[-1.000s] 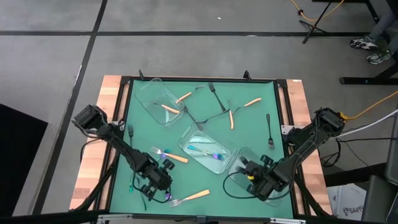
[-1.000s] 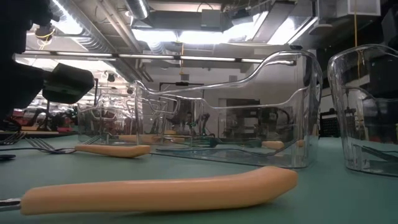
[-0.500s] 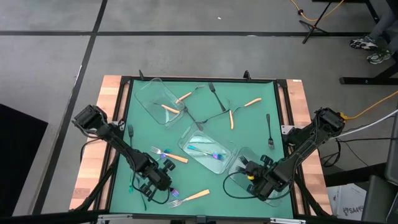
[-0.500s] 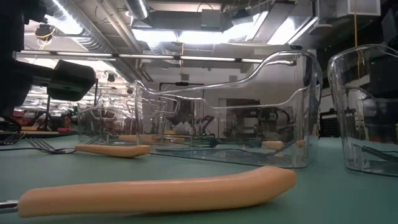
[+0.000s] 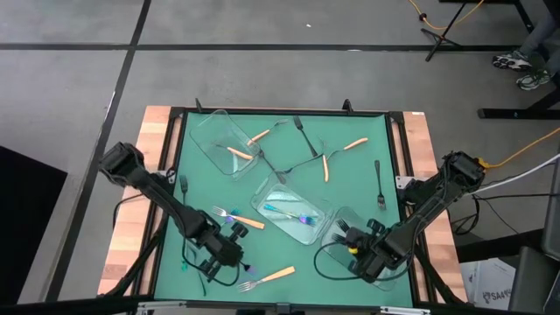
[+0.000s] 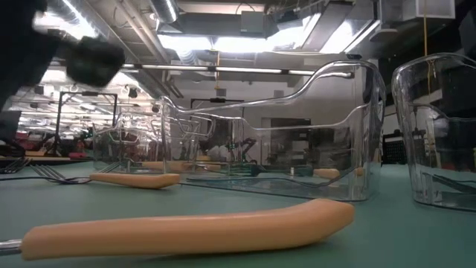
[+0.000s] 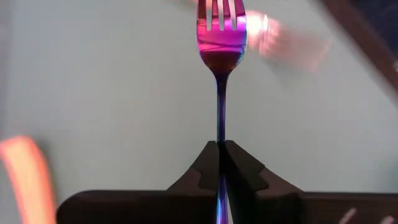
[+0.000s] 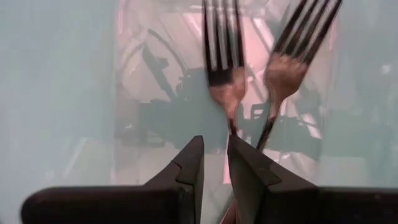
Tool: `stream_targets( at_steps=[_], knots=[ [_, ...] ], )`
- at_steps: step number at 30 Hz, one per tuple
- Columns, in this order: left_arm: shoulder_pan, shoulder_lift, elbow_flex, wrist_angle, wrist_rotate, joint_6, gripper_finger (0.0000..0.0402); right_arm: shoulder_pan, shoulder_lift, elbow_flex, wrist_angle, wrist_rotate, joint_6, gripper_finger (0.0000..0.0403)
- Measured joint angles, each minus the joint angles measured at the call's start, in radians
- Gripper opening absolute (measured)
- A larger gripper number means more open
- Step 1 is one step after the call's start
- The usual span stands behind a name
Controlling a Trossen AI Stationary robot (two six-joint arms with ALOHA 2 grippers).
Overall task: Sort silverware by color (type)
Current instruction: Put the blue fork into the center transparent bin
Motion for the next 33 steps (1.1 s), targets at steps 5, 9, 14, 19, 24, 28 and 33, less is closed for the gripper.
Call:
stream_targets(
  at_steps=[5, 9, 14, 19, 24, 28, 33],
  knots=[
    [0.025, -0.030, 0.115, -0.040, -0.032, 0.066, 0.0002, 0.000, 0.000, 0.054, -0.065, -0.009, -0.001, 0.0062],
    [0.073, -0.029, 0.214, -0.089, -0.059, 0.150, 0.0004, 0.000, 0.000, 0.133, -0.187, -0.009, -0.001, 0.0062],
    [0.163, -0.029, 0.291, -0.093, -0.057, 0.216, 0.0006, 0.000, 0.000, 0.259, -0.352, -0.009, -0.002, 0.0062],
    [0.257, -0.029, 0.322, -0.092, -0.047, 0.268, 0.0006, 0.000, -0.001, 0.390, -0.484, 0.019, -0.004, 0.0062],
    [0.339, -0.029, 0.327, -0.085, -0.032, 0.325, 0.0005, 0.000, -0.001, 0.500, -0.552, 0.093, -0.063, 0.0062],
    [0.399, -0.029, 0.327, -0.076, -0.011, 0.361, 0.0005, 0.000, -0.001, 0.566, -0.577, 0.191, -0.135, 0.0062],
    [0.465, -0.027, 0.327, -0.032, 0.038, 0.374, 0.0005, -0.006, -0.001, 0.632, -0.624, 0.289, -0.194, 0.0062]
  ],
)
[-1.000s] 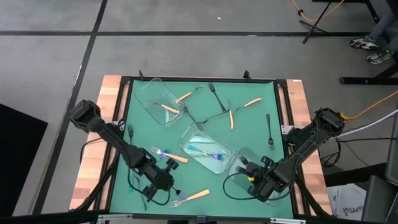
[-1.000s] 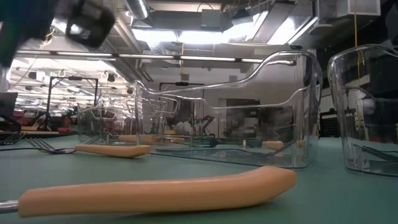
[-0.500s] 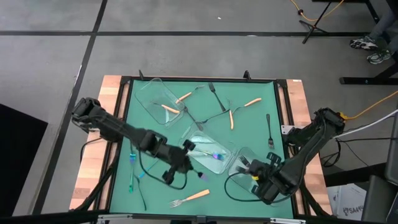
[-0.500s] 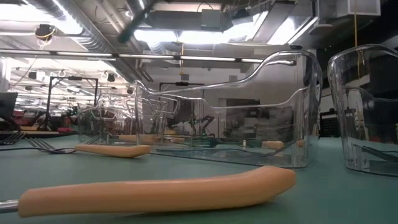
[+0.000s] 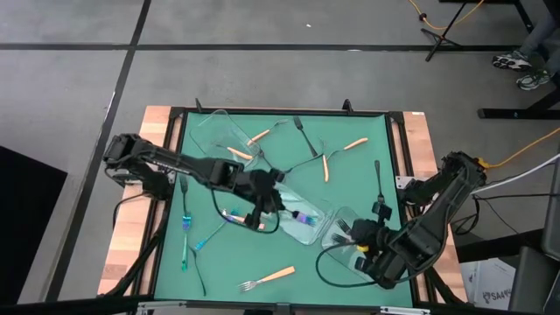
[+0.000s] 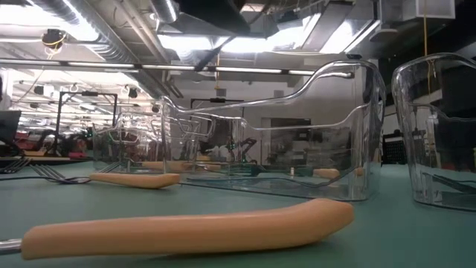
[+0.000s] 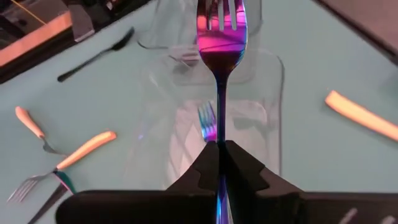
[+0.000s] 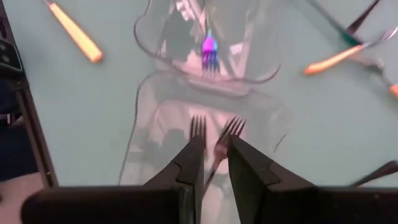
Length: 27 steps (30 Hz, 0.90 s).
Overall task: Sort silverware by color (type)
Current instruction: Put the blue fork into the center transparent bin
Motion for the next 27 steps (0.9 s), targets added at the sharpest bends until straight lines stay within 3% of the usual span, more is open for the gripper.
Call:
stream_targets(
  at_steps=[6, 27],
  knots=[
    [0.048, 0.021, 0.000, 0.055, 0.058, 0.000, 0.0004, -0.038, 0.000, 0.055, -0.075, 0.016, -0.055, 0.0062],
    [0.066, 0.258, -0.002, 0.109, 0.046, 0.000, 0.0006, -0.349, -0.007, 0.068, -0.128, 0.004, -0.529, 0.0062]
  ],
)
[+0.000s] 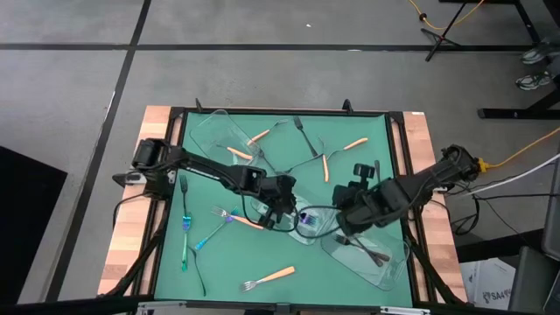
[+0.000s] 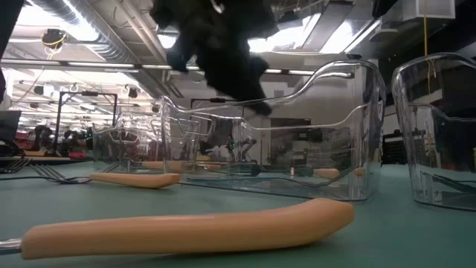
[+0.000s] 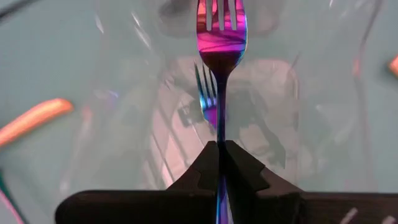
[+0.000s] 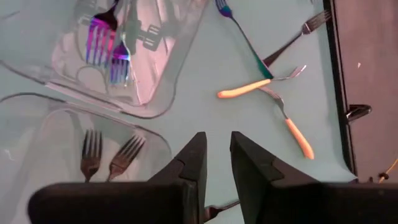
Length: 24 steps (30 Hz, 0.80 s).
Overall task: Sort silverware by color (type)
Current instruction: Put the blue fork into the center transparent bin
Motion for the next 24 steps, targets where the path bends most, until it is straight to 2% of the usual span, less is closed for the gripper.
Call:
stream_targets(
  at_steps=[12, 24],
  knots=[
    [0.002, 0.129, 0.000, 0.038, 0.008, -0.002, 0.0007, -0.153, -0.004, 0.000, 0.000, -0.005, -0.170, 0.0062],
    [0.006, 0.145, 0.002, 0.070, 0.011, -0.003, 0.0008, -0.314, -0.004, 0.000, 0.001, -0.005, -0.307, 0.0062]
  ],
)
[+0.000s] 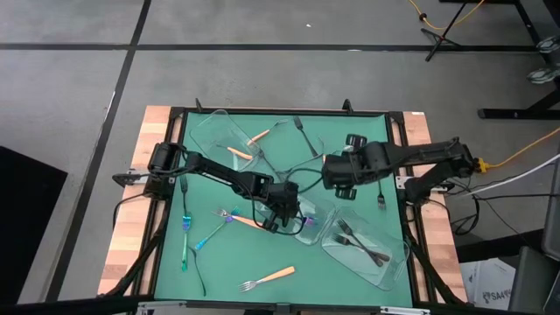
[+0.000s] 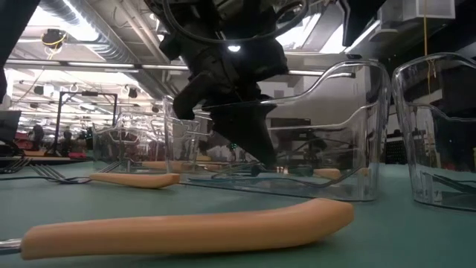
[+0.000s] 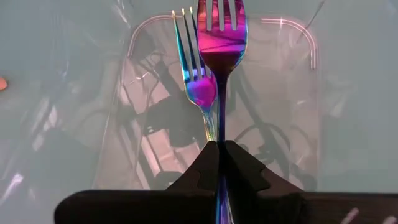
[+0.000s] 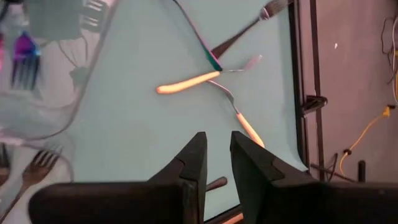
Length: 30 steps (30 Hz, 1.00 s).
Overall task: Sort silverware by color (type)
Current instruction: Put the blue fork into the center transparent bin, then put the yellow fork into the top transparent bin
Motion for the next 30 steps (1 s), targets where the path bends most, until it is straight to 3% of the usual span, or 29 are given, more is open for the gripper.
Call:
stream_targets(
  at_steps=[16, 30],
  knots=[
    [0.001, 0.001, -0.002, 0.001, -0.006, -0.004, 0.0058, -0.192, 0.000, 0.000, 0.002, 0.000, -0.025, 0.0062],
    [0.001, -0.065, -0.002, 0.028, -0.026, -0.003, 0.0061, -0.368, 0.000, 0.000, 0.033, -0.001, -0.178, 0.0062]
  ],
)
